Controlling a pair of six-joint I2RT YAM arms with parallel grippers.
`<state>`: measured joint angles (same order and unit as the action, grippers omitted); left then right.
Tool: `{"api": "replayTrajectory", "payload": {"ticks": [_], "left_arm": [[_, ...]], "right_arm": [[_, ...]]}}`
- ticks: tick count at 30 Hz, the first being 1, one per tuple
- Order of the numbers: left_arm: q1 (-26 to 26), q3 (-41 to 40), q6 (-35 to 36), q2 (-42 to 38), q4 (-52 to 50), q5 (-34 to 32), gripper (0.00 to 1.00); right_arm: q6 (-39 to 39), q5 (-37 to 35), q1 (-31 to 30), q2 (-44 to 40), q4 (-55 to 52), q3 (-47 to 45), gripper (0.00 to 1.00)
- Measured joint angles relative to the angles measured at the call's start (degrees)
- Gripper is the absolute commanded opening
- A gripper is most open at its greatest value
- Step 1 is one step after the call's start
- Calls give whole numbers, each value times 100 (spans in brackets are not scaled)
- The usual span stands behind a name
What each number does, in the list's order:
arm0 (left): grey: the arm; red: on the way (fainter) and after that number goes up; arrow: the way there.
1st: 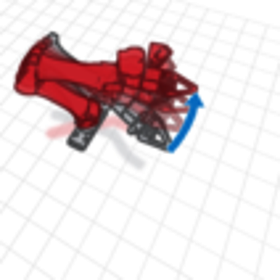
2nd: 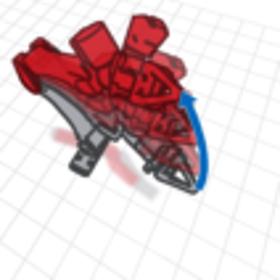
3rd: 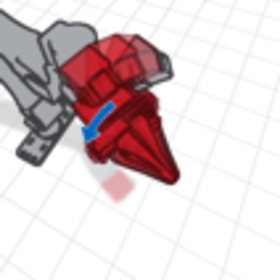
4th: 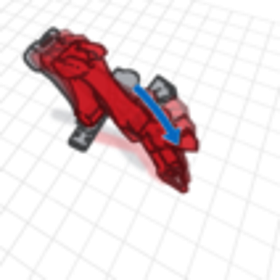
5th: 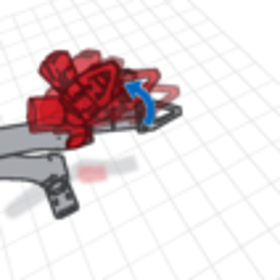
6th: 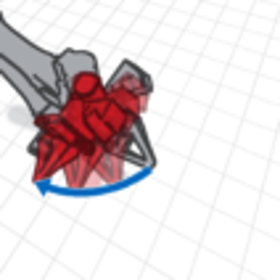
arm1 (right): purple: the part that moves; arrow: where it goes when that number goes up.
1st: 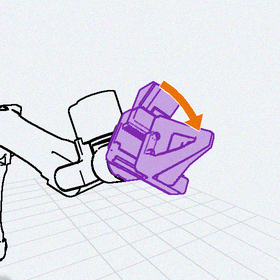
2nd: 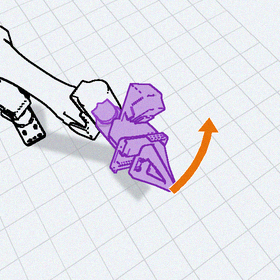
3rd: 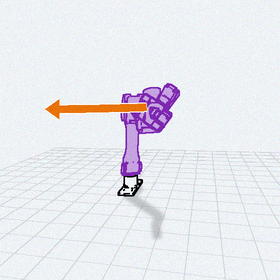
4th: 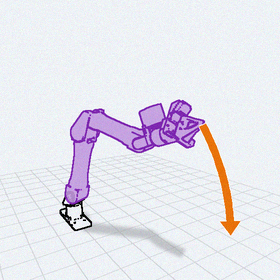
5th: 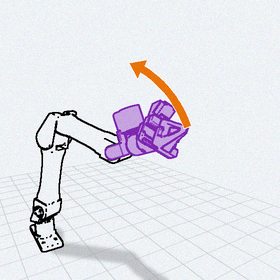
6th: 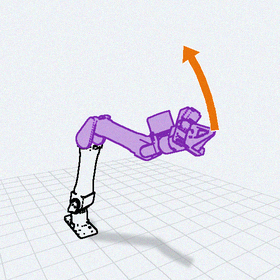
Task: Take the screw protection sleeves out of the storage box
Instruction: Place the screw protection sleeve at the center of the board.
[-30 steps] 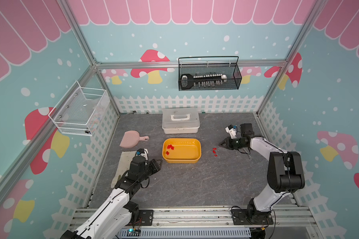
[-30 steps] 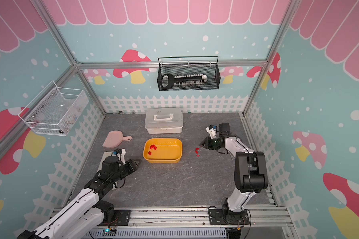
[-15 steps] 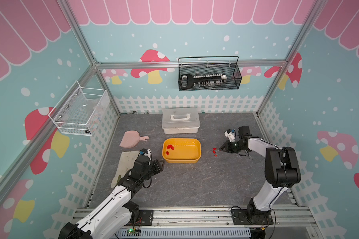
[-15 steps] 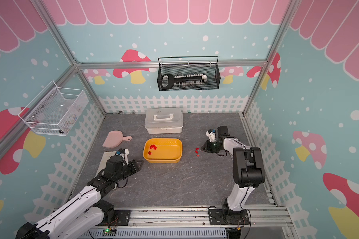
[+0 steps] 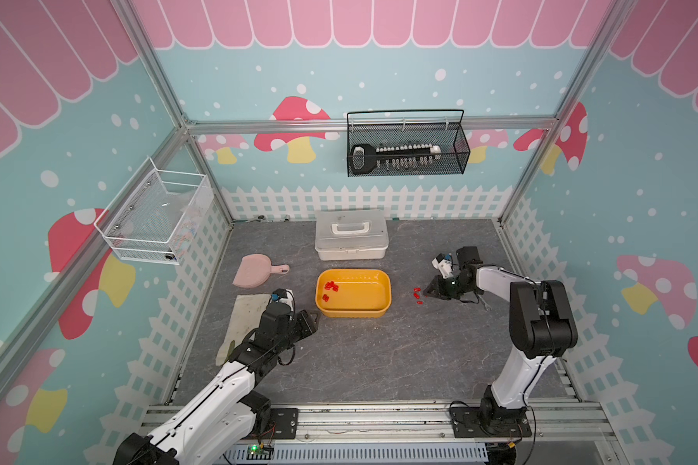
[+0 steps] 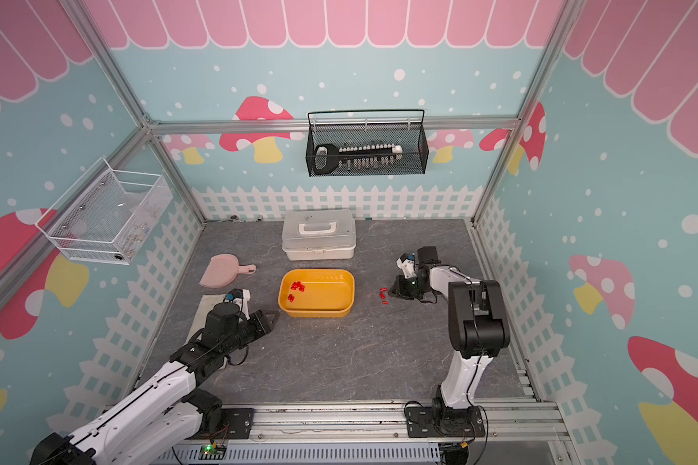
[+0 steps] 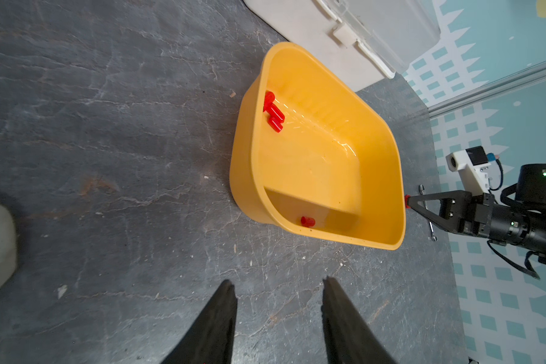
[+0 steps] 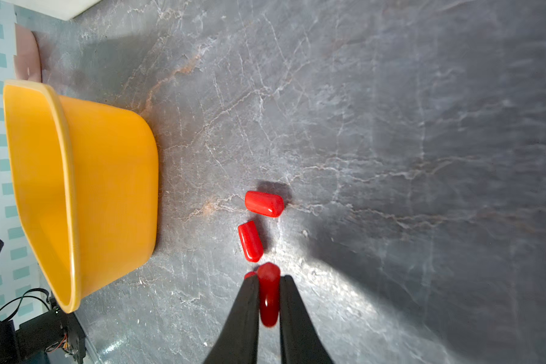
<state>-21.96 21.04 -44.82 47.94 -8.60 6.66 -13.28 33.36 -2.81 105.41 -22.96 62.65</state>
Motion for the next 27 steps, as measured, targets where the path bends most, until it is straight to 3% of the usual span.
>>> {"api": "replayTrajectory", "payload": {"ticks": [14, 27], "left_arm": [[0, 0, 0, 0, 0, -2, 46], [0, 0, 0, 0, 0, -4, 46]], "right_arm": [[94, -299, -212, 229, -127, 197, 17], [153, -494, -225, 243, -249, 258, 27]]}}
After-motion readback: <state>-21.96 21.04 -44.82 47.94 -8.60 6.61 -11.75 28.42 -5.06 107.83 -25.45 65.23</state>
